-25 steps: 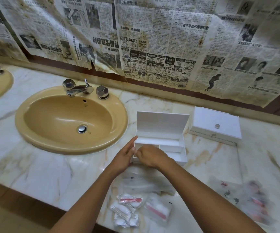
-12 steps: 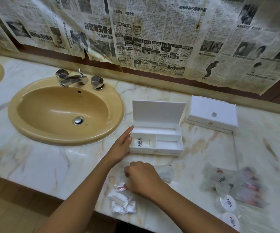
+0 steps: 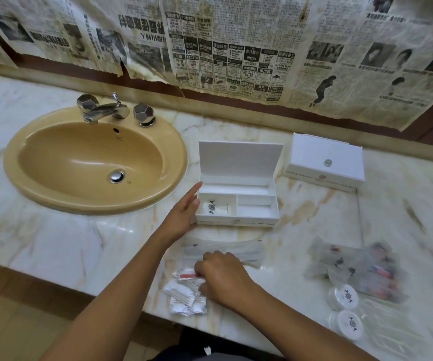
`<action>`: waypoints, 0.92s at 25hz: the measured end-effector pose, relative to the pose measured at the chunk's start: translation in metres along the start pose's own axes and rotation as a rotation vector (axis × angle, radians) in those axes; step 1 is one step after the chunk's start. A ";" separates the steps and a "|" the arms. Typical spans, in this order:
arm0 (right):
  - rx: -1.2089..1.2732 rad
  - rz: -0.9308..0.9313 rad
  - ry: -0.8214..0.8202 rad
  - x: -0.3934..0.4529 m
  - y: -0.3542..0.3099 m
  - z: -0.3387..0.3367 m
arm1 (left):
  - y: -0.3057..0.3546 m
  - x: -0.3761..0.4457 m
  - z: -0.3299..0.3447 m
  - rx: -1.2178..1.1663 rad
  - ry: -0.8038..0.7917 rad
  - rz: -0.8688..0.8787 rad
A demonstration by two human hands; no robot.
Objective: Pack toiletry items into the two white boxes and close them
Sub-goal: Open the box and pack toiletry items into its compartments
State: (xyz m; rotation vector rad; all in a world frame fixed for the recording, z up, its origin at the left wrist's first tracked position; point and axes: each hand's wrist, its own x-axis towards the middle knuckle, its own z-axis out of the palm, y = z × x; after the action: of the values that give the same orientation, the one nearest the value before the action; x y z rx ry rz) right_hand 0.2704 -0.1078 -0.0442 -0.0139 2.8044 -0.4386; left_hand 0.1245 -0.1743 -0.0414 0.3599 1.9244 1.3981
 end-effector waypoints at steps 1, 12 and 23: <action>0.004 0.001 0.002 0.000 0.000 -0.002 | 0.000 0.000 0.000 0.004 0.002 -0.004; -0.005 0.193 -0.061 -0.031 0.024 -0.003 | -0.005 0.003 0.000 -0.013 0.008 0.011; 0.159 0.191 -0.031 -0.027 0.033 -0.015 | -0.008 0.006 -0.001 -0.017 0.004 0.005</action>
State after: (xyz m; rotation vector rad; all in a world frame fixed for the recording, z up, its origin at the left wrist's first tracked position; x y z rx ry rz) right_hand 0.2928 -0.0704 -0.0330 0.2762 2.6991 -0.6061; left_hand 0.1207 -0.1744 -0.0510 0.3541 1.9151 1.4178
